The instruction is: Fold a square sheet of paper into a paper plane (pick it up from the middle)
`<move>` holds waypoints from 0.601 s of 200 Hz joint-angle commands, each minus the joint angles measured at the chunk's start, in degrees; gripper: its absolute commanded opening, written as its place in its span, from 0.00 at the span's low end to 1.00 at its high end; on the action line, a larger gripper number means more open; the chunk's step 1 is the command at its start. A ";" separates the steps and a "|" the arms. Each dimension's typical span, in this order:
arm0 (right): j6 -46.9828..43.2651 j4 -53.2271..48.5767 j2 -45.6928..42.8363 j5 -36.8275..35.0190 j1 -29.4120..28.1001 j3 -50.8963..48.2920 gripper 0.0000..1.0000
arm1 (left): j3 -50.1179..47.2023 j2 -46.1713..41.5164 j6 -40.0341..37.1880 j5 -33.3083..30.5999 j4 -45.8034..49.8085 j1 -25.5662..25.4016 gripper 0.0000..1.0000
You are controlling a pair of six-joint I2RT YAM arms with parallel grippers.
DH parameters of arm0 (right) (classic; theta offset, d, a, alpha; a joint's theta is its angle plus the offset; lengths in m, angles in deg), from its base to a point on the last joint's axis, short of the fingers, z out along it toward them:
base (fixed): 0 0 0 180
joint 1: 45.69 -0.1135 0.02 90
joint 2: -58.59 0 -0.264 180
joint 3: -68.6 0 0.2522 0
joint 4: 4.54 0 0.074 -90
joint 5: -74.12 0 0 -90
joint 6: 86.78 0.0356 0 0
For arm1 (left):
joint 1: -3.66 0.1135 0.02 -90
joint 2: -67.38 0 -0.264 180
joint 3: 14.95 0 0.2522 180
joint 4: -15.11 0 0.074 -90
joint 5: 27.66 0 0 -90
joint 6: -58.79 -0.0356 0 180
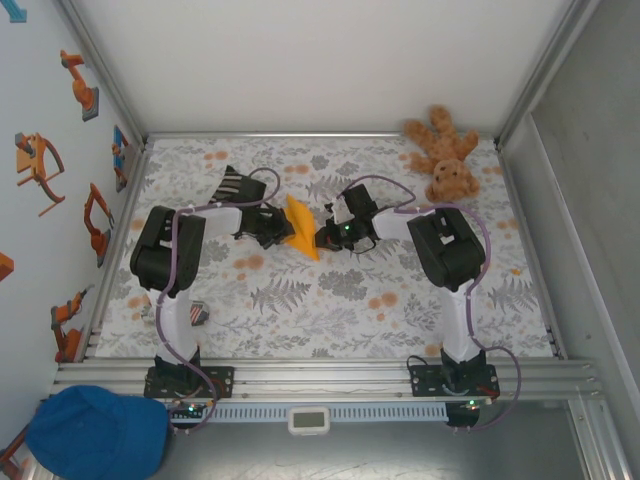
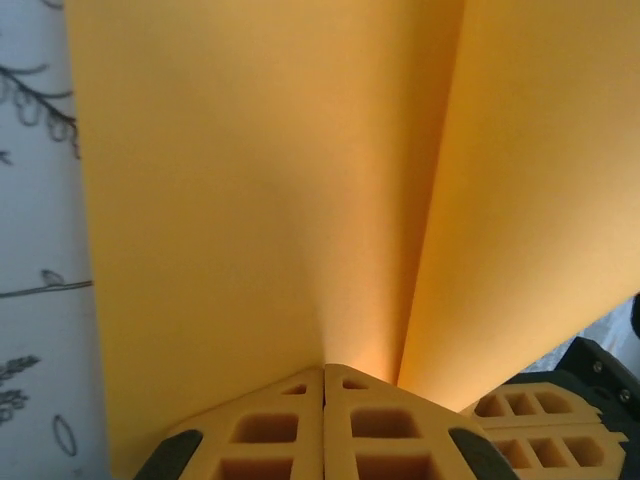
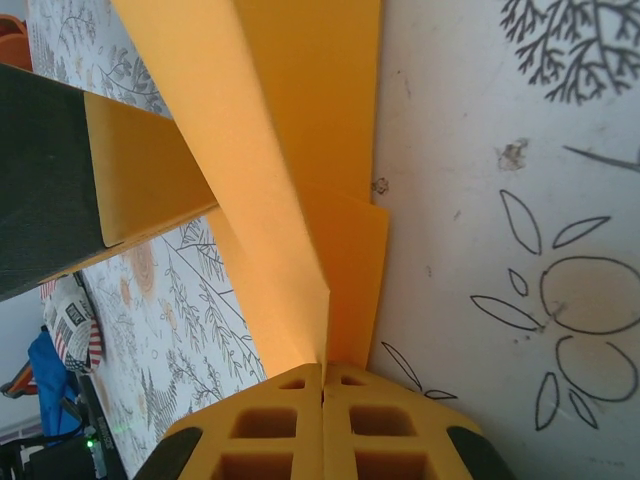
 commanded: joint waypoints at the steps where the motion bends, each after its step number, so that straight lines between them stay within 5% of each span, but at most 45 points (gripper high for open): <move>1: -1.77 -1.41 -1.67 0.05 -0.48 1.53 0.01 | 0.54 1.47 -0.86 -2.05 3.33 -0.61 0.02; 120: -2.63 0.53 -1.18 2.19 -0.78 1.90 0.06 | 1.43 3.59 -2.01 -3.56 6.37 -1.45 0.00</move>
